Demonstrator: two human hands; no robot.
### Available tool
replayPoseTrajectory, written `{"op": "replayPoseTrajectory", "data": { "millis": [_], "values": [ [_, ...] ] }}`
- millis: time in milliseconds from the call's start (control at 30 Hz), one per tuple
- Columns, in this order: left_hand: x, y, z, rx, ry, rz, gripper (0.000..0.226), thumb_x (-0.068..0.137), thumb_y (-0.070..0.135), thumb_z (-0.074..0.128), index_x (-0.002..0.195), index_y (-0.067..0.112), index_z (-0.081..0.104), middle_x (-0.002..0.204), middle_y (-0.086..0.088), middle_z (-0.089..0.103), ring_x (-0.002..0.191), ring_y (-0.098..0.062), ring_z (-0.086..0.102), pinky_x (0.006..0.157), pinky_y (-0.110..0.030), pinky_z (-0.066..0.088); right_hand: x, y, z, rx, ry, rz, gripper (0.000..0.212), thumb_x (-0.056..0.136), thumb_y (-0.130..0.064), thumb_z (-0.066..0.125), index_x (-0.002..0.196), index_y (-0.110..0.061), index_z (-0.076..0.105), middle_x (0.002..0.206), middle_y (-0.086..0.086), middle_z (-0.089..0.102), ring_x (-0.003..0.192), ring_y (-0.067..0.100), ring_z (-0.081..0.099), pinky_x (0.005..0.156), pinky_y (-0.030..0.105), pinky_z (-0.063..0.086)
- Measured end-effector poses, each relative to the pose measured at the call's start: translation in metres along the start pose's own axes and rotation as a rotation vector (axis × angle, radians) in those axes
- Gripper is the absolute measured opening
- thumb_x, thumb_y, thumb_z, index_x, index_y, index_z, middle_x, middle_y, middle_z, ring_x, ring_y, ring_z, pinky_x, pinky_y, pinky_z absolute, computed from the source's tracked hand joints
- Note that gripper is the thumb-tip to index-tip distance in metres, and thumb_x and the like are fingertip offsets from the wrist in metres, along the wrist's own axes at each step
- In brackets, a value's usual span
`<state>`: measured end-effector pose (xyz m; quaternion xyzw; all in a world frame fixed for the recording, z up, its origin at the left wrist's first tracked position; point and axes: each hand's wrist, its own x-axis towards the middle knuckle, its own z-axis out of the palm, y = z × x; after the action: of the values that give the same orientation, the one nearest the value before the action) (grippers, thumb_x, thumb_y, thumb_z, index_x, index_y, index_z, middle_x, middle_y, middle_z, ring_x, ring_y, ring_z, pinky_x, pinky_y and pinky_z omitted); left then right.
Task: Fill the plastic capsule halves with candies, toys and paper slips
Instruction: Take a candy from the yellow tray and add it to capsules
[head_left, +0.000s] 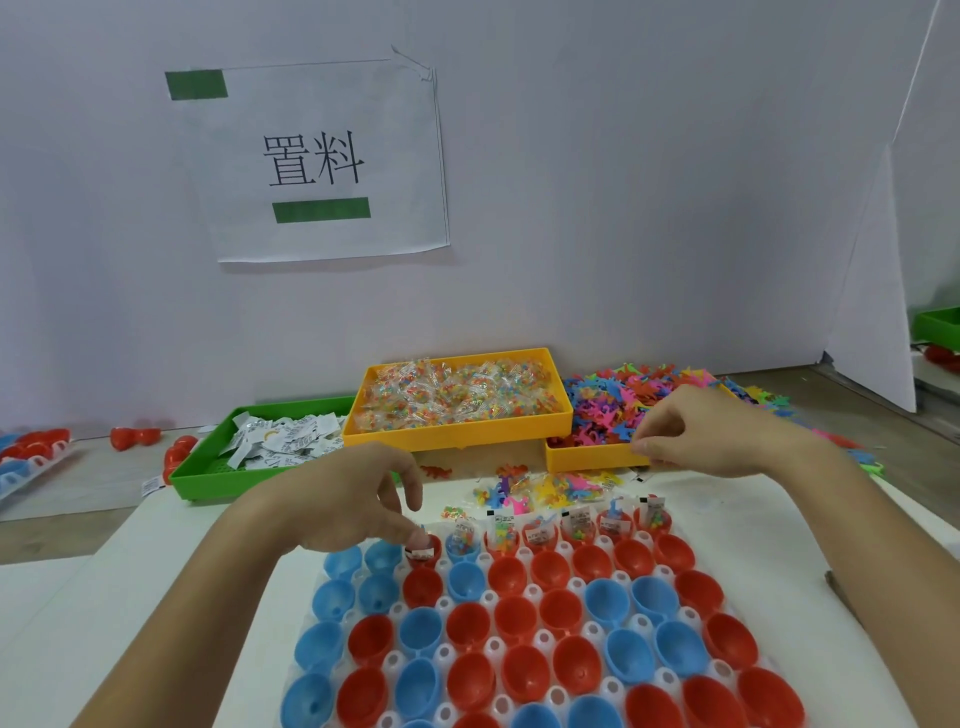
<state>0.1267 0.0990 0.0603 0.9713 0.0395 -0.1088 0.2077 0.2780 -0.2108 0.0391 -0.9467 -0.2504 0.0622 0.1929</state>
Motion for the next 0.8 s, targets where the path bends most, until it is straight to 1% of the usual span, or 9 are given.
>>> {"op": "replayPoseTrajectory", "data": {
  "millis": [100, 200, 267, 333, 433, 533, 600, 667, 800],
  "values": [
    [0.002, 0.001, -0.001, -0.013, 0.154, 0.051, 0.015, 0.086, 0.044, 0.070, 0.091, 0.033, 0.062, 0.088, 0.008, 0.063, 0.076, -0.006, 0.060, 0.064, -0.019, 0.045, 0.001, -0.020, 0.009, 0.054, 0.018, -0.075, 0.030, 0.101, -0.041, 0.054, 0.086, -0.026, 0.076, 0.068, -0.016, 0.069, 0.067, 0.001, 0.063, 0.062, 0.023, 0.046],
    [0.004, 0.004, -0.001, -0.051, 0.314, 0.103, 0.011, 0.091, 0.040, 0.065, 0.085, 0.031, 0.062, 0.085, 0.006, 0.063, 0.075, -0.009, 0.057, 0.065, -0.024, 0.045, 0.000, -0.043, 0.021, 0.072, -0.067, -0.069, 0.049, 0.102, -0.053, 0.038, 0.094, -0.025, 0.077, 0.048, -0.014, 0.054, 0.050, -0.001, 0.053, 0.060, 0.020, 0.038],
    [0.005, 0.005, 0.000, -0.067, 0.349, 0.135, 0.012, 0.093, 0.036, 0.063, 0.082, 0.030, 0.062, 0.086, 0.007, 0.065, 0.079, -0.010, 0.059, 0.069, -0.027, 0.049, 0.000, -0.052, 0.029, 0.065, -0.148, -0.039, 0.064, 0.101, -0.059, 0.026, 0.103, -0.020, 0.077, 0.080, -0.010, 0.072, 0.077, -0.001, 0.064, 0.078, 0.023, 0.044],
    [0.006, 0.005, 0.000, -0.075, 0.354, 0.154, 0.012, 0.094, 0.034, 0.062, 0.082, 0.030, 0.063, 0.088, 0.007, 0.066, 0.083, -0.010, 0.061, 0.073, -0.029, 0.051, 0.001, -0.057, 0.034, 0.038, -0.196, 0.019, 0.078, 0.100, -0.063, 0.018, 0.109, -0.010, 0.075, 0.118, 0.005, 0.072, 0.108, 0.017, 0.066, 0.098, 0.030, 0.046],
    [0.007, 0.006, 0.001, -0.069, 0.357, 0.163, 0.011, 0.094, 0.035, 0.062, 0.084, 0.030, 0.063, 0.090, 0.008, 0.066, 0.084, -0.009, 0.061, 0.072, -0.026, 0.051, 0.000, -0.060, 0.039, -0.005, -0.244, 0.074, 0.088, 0.098, -0.066, 0.013, 0.111, -0.001, 0.072, 0.123, 0.016, 0.069, 0.112, 0.028, 0.066, 0.102, 0.041, 0.048],
    [0.007, 0.006, 0.002, -0.053, 0.352, 0.167, 0.010, 0.094, 0.036, 0.062, 0.084, 0.032, 0.062, 0.092, 0.009, 0.066, 0.085, -0.008, 0.060, 0.073, -0.026, 0.051, 0.003, -0.057, 0.039, 0.044, -0.152, 0.031, 0.075, 0.102, -0.061, 0.025, 0.064, -0.007, 0.061, 0.071, 0.007, 0.072, 0.070, 0.013, 0.069, 0.083, 0.037, 0.055],
    [0.007, 0.006, 0.002, -0.055, 0.353, 0.171, 0.010, 0.094, 0.036, 0.062, 0.085, 0.032, 0.062, 0.091, 0.011, 0.066, 0.085, -0.007, 0.060, 0.072, -0.025, 0.050, 0.004, -0.054, 0.037, 0.046, -0.090, 0.023, 0.064, 0.103, -0.054, 0.035, 0.052, -0.016, 0.041, 0.040, -0.005, 0.047, 0.034, 0.005, 0.037, 0.057, 0.032, 0.043],
    [0.007, 0.007, 0.002, -0.062, 0.359, 0.178, 0.010, 0.094, 0.035, 0.062, 0.084, 0.033, 0.062, 0.091, 0.012, 0.065, 0.084, -0.006, 0.061, 0.070, -0.022, 0.048, 0.003, -0.052, 0.034, 0.032, -0.065, -0.002, 0.059, 0.102, -0.048, 0.047, 0.053, -0.014, 0.046, 0.047, 0.002, 0.051, 0.034, 0.008, 0.028, 0.050, 0.028, 0.037],
    [0.007, 0.010, 0.003, -0.074, 0.394, 0.218, 0.015, 0.093, 0.032, 0.064, 0.078, 0.033, 0.063, 0.086, 0.010, 0.066, 0.079, -0.007, 0.061, 0.069, -0.022, 0.049, 0.003, -0.049, 0.025, 0.021, 0.060, -0.105, 0.008, 0.091, -0.025, 0.072, 0.086, -0.022, 0.077, 0.081, -0.012, 0.068, 0.072, 0.001, 0.063, 0.068, 0.016, 0.049]
  ]
}}
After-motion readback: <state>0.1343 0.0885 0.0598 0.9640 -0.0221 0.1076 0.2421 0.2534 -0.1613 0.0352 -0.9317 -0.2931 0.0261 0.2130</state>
